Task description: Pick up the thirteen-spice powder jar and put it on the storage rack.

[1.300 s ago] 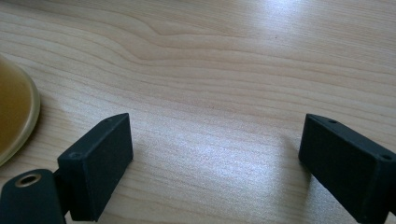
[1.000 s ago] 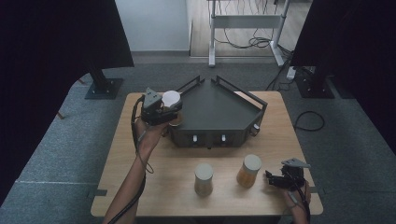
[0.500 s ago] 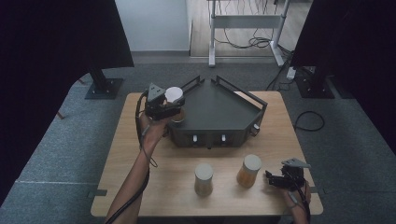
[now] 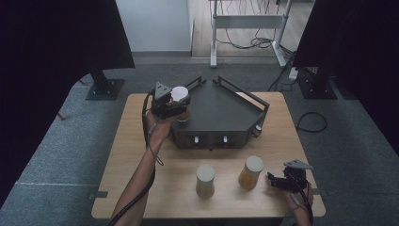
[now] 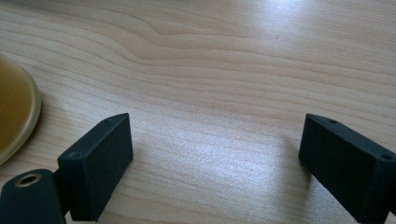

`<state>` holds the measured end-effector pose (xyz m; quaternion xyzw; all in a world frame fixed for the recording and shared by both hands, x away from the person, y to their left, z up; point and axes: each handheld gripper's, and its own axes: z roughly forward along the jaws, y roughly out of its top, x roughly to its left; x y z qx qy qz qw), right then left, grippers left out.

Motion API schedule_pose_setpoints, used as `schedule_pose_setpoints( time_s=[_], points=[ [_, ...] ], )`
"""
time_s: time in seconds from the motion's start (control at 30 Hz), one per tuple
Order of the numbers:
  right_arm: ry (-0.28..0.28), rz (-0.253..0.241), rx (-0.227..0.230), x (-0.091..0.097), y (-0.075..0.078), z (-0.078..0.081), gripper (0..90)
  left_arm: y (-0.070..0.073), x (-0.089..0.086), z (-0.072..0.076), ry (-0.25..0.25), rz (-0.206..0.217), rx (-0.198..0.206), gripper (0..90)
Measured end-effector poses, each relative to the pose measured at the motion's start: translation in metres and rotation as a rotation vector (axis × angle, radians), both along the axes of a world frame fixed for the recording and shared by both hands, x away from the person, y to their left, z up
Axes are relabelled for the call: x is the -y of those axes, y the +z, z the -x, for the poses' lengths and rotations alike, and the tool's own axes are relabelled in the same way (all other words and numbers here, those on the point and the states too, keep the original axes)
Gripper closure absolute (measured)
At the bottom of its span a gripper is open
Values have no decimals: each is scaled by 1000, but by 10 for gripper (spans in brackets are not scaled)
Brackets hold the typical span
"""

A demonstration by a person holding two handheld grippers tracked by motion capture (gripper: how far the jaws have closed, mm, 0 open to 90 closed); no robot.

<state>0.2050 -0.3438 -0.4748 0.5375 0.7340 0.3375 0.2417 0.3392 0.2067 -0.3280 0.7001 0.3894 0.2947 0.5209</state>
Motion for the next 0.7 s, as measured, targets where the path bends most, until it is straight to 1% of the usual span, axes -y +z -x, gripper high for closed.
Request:
schedule_pose_setpoints(
  time_s=[0.13, 0.43, 0.63, 0.7],
  points=[
    [1, 0, 0, 0, 0, 0, 93, -1, 3, -2, 4, -13, -2, 303],
    [2, 0, 0, 0, 0, 0, 93, -4, 7, -6, 16, -26, -15, 302],
    [3, 0, 0, 1, 0, 0, 93, -4, 9, -9, 19, -45, -34, 302],
    [3, 0, 0, 1, 0, 0, 93, -5, 9, -11, 19, -44, -38, 302]
  ],
)
